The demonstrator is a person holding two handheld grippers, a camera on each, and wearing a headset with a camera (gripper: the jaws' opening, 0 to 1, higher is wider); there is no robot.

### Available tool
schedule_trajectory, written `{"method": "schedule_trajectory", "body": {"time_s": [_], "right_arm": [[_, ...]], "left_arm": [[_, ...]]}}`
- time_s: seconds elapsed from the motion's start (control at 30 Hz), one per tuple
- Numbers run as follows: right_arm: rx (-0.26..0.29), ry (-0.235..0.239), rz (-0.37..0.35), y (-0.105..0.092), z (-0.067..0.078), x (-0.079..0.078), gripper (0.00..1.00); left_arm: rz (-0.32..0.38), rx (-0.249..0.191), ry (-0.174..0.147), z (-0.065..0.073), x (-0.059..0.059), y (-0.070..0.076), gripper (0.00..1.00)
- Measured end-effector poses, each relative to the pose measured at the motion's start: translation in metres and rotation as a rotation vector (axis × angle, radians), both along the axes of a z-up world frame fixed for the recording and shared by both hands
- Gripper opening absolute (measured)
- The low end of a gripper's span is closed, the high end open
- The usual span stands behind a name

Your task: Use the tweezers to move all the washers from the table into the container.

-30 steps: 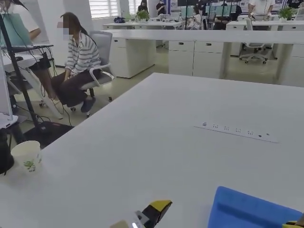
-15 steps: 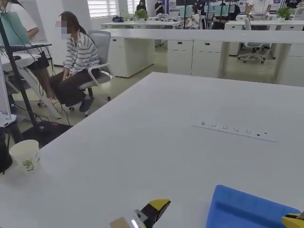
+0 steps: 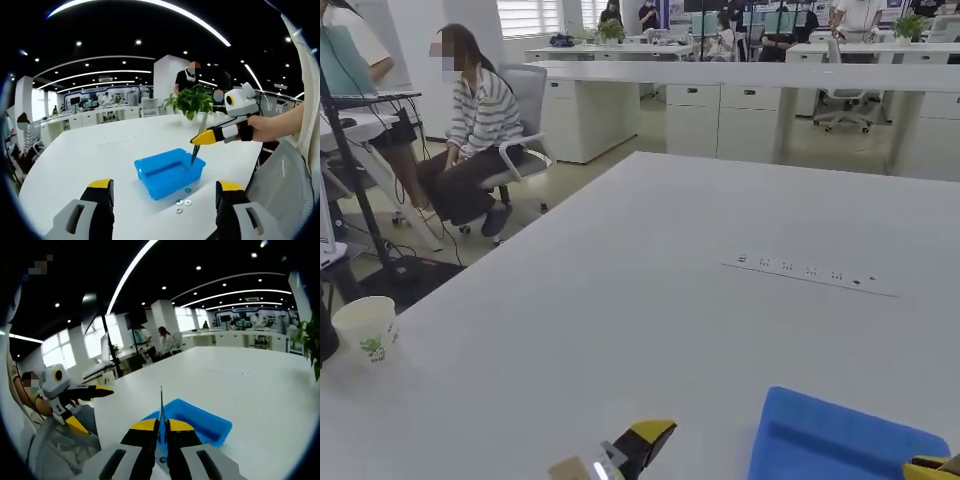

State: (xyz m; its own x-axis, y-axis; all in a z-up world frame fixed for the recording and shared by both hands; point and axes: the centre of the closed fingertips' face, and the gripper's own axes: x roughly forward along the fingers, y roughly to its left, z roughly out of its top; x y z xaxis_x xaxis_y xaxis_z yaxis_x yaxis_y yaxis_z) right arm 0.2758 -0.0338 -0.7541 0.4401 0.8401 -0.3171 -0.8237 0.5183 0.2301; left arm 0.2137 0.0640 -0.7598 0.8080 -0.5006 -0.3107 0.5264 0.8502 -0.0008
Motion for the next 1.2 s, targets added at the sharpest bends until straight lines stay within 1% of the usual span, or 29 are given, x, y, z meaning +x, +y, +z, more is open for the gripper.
{"method": "schedule_trajectory", "body": {"time_s": [0.1, 0.17, 0.23, 0.3, 0.33, 0.47, 0.57, 0.6, 0.63, 0.73, 0.77, 0.8, 0.83, 0.93, 1.1, 1.2], "right_arm": [[0.004, 0.014, 0.02, 0.006, -0.004, -0.007, 0.03], [0.0, 0.014, 0.025, 0.008, -0.007, -0.009, 0.03], [-0.013, 0.017, 0.037, 0.012, -0.014, -0.012, 0.03], [-0.037, 0.013, 0.053, 0.015, -0.021, -0.016, 0.03], [-0.058, 0.008, 0.063, 0.016, -0.025, -0.017, 0.03], [-0.102, 0.001, 0.082, 0.02, -0.039, -0.02, 0.03], [-0.112, 0.005, 0.088, 0.023, -0.046, -0.022, 0.03], [-0.119, 0.002, 0.092, 0.024, -0.048, -0.023, 0.03], [-0.14, -0.006, 0.102, 0.023, -0.051, -0.023, 0.03], [-0.157, -0.024, 0.108, 0.025, -0.057, -0.023, 0.03], [-0.174, -0.033, 0.102, 0.024, -0.059, -0.021, 0.03], [-0.199, -0.057, 0.085, 0.022, -0.062, -0.018, 0.03], [-0.208, -0.057, 0.082, 0.022, -0.063, -0.018, 0.03], [-0.218, -0.055, 0.079, 0.021, -0.067, -0.016, 0.03], [-0.206, -0.048, 0.075, 0.022, -0.067, -0.016, 0.03], [-0.233, -0.069, 0.078, 0.023, -0.067, -0.016, 0.03]], "left_arm": [[-0.002, 0.003, 0.001, 0.0, 0.0, 0.0, 0.85], [0.001, 0.007, 0.003, -0.001, 0.0, 0.001, 0.85], [0.003, 0.005, 0.002, 0.0, 0.0, 0.001, 0.84], [0.003, 0.003, 0.002, 0.0, 0.0, 0.001, 0.84], [0.003, 0.004, 0.003, 0.0, 0.0, 0.001, 0.84], [0.003, 0.007, 0.002, 0.0, 0.0, 0.001, 0.84], [0.005, 0.007, 0.001, 0.0, 0.0, 0.001, 0.84], [0.005, 0.007, 0.002, 0.0, 0.0, 0.001, 0.84], [0.005, 0.008, 0.002, 0.0, 0.0, 0.001, 0.84], [0.005, 0.011, 0.002, 0.0, 0.0, 0.001, 0.84], [0.005, 0.012, 0.003, 0.0, 0.0, 0.001, 0.84], [0.005, 0.014, 0.003, -0.001, 0.0, 0.001, 0.84], [0.005, 0.015, 0.003, -0.001, 0.0, 0.001, 0.84], [0.008, 0.019, 0.007, -0.002, 0.0, 0.002, 0.83], [0.002, 0.025, 0.012, -0.003, 0.0, 0.001, 0.82], [0.002, 0.028, 0.013, -0.003, 0.0, 0.001, 0.82]]}}
